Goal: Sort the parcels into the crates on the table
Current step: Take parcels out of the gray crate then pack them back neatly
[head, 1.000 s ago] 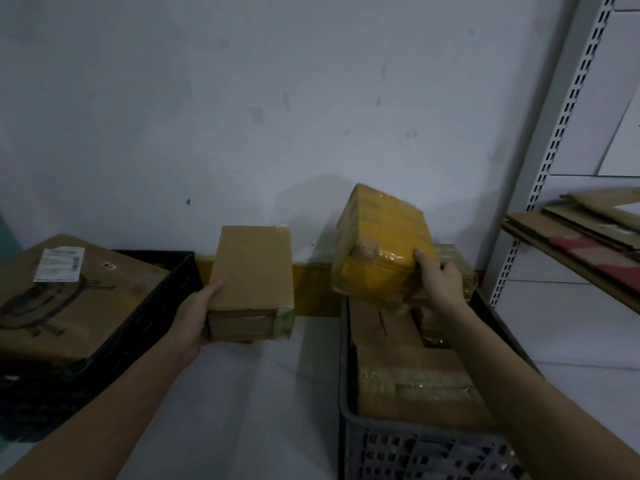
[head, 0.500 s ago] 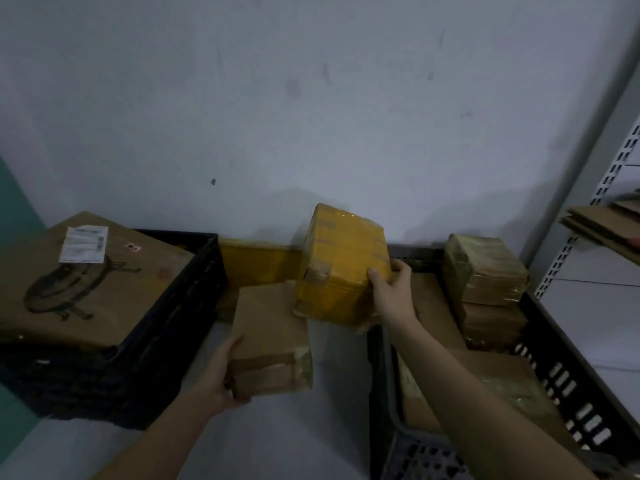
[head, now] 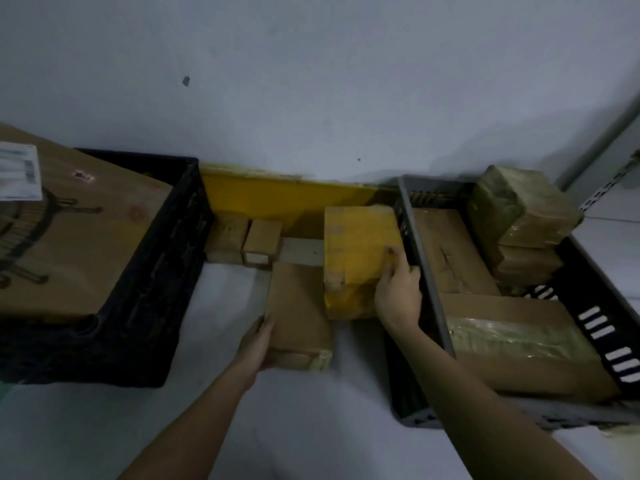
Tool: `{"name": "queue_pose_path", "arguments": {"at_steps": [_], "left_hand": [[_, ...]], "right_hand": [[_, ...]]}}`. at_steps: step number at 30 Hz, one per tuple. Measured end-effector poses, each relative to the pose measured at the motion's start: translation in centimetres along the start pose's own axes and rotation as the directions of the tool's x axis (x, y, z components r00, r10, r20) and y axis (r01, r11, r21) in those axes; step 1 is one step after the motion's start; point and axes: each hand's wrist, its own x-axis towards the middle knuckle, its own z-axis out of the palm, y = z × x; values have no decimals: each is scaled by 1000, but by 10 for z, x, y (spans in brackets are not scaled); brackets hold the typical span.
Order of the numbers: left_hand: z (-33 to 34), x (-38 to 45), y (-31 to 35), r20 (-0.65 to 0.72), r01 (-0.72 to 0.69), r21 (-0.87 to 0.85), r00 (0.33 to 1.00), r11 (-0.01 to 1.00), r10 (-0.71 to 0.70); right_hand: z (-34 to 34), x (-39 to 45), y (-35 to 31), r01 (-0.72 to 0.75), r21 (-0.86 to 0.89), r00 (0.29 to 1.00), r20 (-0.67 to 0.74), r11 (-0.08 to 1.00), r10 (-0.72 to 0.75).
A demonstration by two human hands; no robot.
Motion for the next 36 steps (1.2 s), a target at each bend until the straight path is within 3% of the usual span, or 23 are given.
{"name": "queue_pose_path", "arguments": {"at_steps": [9, 12, 14, 17, 19, 22, 25, 27, 30, 34, 36], "left_hand": [[31, 52, 25, -33, -164, 121, 985, 979, 169], [40, 67, 41, -33, -172, 54, 984, 984, 173], [44, 75, 51, -13, -248, 60, 968, 967, 250], [47, 85, 57, 6, -435, 131, 899, 891, 438], [47, 89, 60, 86, -487, 266, 871, 832, 483], [48, 96, 66, 263, -510, 506, 860, 696, 438], [51, 103, 78, 337, -489, 621, 872, 612, 355], [49, 103, 88, 386, -471, 613, 879, 634, 279], [33, 97, 100, 469, -394, 351, 859, 849, 205], [-1, 78, 122, 156, -355, 202, 932, 913, 328], [-21, 65, 138, 14, -442, 212, 893, 872, 449]], "right_hand": [[4, -7, -6, 123, -109, 984, -113, 986, -135], [7, -3, -8, 99, -48, 985, -135, 994, -105], [10, 0, -7, 40, 27, 989, -143, 999, -36], [17, 0, -1, -34, 190, 991, -119, 981, 57], [24, -1, 3, -66, 272, 990, -102, 960, 97], [36, -2, 4, -101, 340, 984, -103, 935, 144], [47, -5, 2, -123, 401, 981, -89, 908, 173], [52, -7, 1, -112, 420, 983, -85, 900, 162], [56, -10, -1, -68, 424, 988, -94, 903, 119], [61, -14, -17, -42, 456, 997, -38, 889, 66], [69, -19, -29, -35, 471, 999, 8, 881, 35]]}}
